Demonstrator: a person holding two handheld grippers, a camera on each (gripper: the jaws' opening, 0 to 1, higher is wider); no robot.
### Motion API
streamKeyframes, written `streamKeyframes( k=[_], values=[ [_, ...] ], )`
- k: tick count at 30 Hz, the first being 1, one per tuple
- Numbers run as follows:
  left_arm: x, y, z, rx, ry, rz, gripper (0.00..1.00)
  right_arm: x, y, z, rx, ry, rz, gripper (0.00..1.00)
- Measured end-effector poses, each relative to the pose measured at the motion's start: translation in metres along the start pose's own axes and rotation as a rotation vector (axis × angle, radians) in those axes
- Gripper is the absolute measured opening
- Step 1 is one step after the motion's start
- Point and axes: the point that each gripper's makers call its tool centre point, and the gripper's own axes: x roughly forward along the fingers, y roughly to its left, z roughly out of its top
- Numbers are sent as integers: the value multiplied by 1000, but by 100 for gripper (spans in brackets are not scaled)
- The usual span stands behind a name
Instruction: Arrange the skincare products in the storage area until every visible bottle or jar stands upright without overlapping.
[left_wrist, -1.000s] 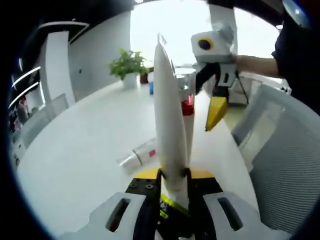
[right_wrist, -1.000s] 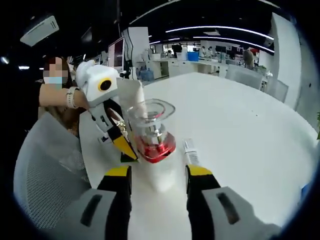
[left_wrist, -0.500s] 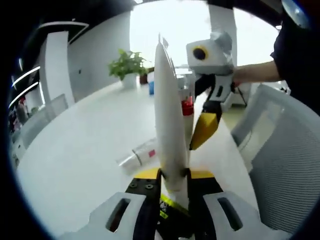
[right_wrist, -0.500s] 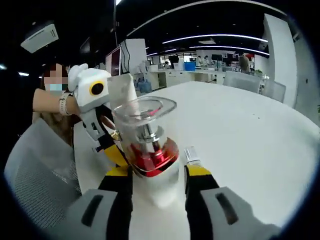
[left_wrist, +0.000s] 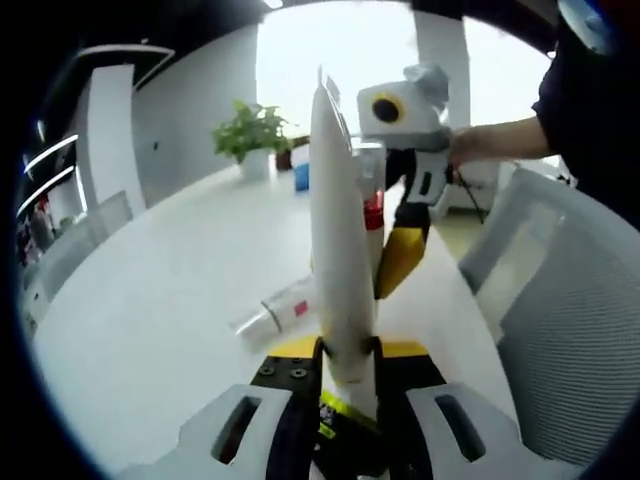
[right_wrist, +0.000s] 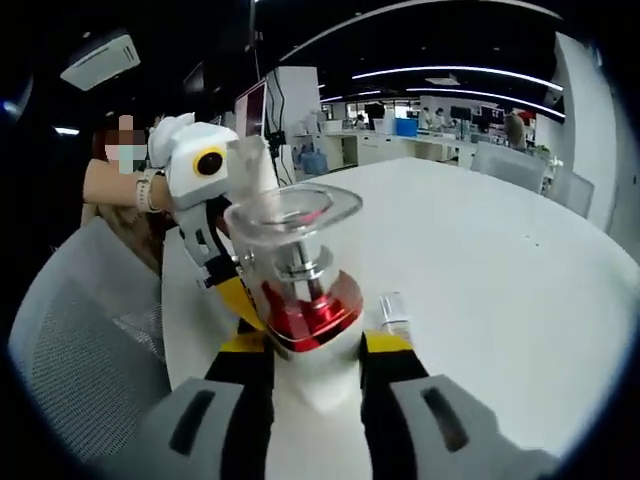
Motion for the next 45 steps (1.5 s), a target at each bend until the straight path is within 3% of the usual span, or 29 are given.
streamKeyframes(
  k=[10,16,25,32,45],
  values=[
    [2,1,0,13,2,2,17,-1,-2,-1,9,10,-12,34],
    [3,2,0,1,-7,-6,17,-3,-1,-4,25,25,-23,45],
    [5,0,1,-13,-15,-10,17,-7,0,-10,44,32,-37,46],
    [7,0,0,-19,-8,-5,17,-12,-4,-3,16,13,-66,34],
    [5,-1,-1,-6,7,-30,17,-9,-1,-1,1,15,-44,32]
  ],
)
